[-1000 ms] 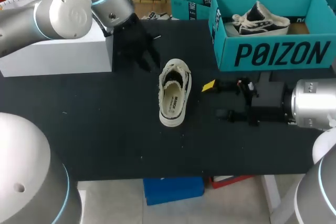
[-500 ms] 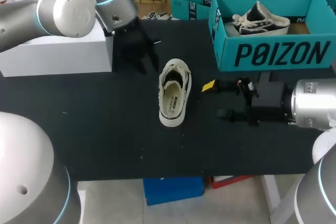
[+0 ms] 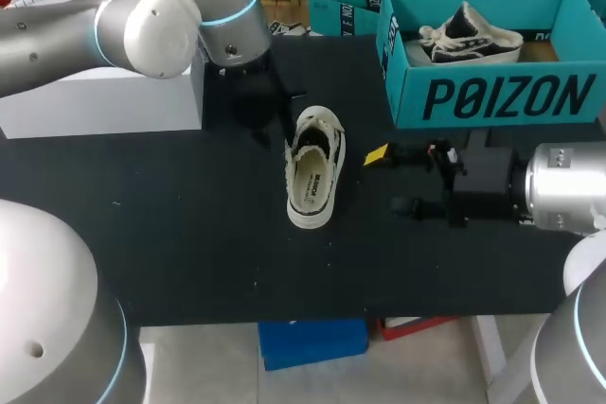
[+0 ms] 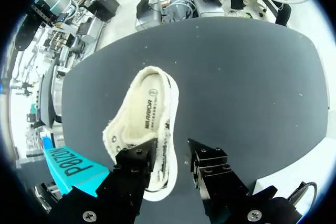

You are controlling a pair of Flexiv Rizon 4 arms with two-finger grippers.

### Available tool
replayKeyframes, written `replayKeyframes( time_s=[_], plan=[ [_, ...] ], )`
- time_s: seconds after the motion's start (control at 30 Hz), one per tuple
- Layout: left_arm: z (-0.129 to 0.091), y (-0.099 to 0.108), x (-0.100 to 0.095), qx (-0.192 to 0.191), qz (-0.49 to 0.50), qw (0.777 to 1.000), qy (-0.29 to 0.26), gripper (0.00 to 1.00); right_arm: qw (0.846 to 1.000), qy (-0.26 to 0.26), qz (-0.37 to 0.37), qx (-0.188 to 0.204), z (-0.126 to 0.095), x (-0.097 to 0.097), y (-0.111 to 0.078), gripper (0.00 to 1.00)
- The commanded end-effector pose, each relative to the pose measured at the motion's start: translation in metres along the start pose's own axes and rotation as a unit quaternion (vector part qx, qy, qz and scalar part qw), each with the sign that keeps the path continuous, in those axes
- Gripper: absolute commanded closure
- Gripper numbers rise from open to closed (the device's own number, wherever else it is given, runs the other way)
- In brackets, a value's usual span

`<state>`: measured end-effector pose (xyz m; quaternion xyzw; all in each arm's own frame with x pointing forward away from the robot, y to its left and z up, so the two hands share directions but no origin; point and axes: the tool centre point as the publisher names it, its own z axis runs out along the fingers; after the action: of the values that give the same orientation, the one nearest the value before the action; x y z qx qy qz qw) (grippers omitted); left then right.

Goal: Take the shoe out of the shoebox, open the shoe tongue, remove and reinsert the insole, then place the shoe into the shoebox

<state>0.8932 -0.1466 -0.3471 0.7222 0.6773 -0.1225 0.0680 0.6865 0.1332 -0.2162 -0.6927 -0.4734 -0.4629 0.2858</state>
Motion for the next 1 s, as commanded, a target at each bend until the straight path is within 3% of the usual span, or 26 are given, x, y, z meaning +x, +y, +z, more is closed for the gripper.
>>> replayKeyframes(
  time_s=[0.03,0.47,1.0],
  plan=[
    [0.009,0.004,-0.004,0.001,0.005,1.0,0.011,0.63,1.0,-0.001,0.0,0.0,0.001,0.0,0.0,0.0],
    [0.035,0.012,-0.006,-0.016,0.042,0.999,0.025,0.64,1.0,-0.001,0.0,0.0,0.001,0.0,0.0,0.0],
    [0.061,0.013,0.007,-0.014,0.049,0.998,0.038,0.65,1.0,-0.001,0.0,0.0,0.001,0.0,0.0,0.0]
  ],
)
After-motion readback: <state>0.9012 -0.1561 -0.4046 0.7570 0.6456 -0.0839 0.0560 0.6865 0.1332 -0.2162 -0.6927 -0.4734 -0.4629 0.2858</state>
